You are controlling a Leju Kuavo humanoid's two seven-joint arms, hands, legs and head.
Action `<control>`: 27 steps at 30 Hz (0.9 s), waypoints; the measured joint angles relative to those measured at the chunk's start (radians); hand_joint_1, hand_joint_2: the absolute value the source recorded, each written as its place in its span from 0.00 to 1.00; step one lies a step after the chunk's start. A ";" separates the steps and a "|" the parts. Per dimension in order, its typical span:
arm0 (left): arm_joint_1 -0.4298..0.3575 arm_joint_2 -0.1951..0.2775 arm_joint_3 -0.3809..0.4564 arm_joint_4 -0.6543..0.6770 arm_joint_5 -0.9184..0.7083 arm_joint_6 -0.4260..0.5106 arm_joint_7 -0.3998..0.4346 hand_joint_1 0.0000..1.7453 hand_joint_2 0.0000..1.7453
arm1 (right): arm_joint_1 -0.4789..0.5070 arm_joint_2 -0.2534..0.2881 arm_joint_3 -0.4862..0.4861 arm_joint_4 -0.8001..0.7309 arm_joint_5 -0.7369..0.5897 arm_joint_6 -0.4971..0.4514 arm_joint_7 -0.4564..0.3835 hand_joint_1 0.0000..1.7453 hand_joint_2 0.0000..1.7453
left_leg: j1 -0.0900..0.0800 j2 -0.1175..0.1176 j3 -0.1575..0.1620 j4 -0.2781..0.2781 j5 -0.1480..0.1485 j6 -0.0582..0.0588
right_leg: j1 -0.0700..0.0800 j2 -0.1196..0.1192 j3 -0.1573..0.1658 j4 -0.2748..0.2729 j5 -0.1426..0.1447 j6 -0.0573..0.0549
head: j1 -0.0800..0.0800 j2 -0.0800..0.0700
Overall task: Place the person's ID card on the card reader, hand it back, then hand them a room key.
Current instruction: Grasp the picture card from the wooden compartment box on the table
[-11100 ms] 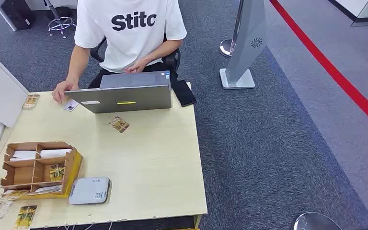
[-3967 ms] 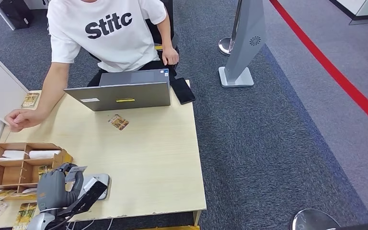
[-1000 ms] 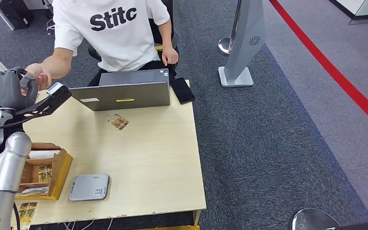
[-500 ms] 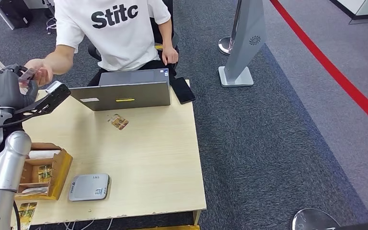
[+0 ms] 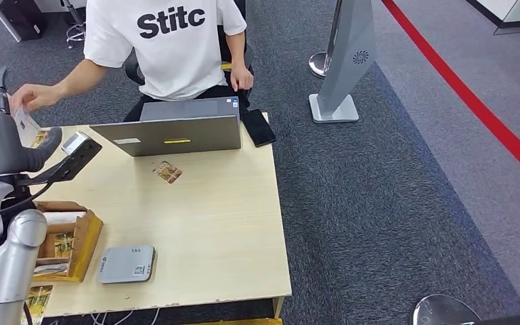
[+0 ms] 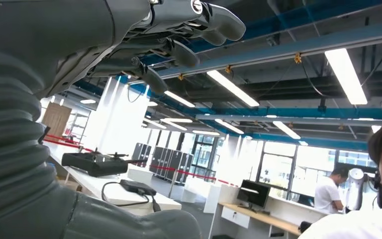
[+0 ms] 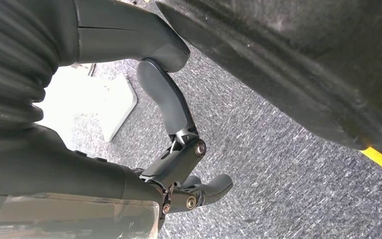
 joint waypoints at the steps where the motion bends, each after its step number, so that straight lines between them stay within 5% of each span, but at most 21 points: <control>1: 0.008 0.000 0.000 -0.015 0.000 0.000 0.000 0.00 1.00 | 0.000 0.000 0.000 0.000 0.000 0.000 0.000 0.00 1.00 | 0.000 0.000 0.000 0.000 0.000 0.000 | 0.000 0.000 0.000 0.000 0.000 0.000 | 0.000 0.000; 27: 0.049 0.000 0.000 -0.113 0.000 0.025 -0.019 0.00 1.00 | 0.000 0.000 0.000 0.000 -0.002 -0.003 0.001 0.00 1.00 | 0.000 0.000 0.000 0.000 0.000 0.000 | 0.000 0.000 0.000 0.000 0.000 0.000 | 0.000 0.000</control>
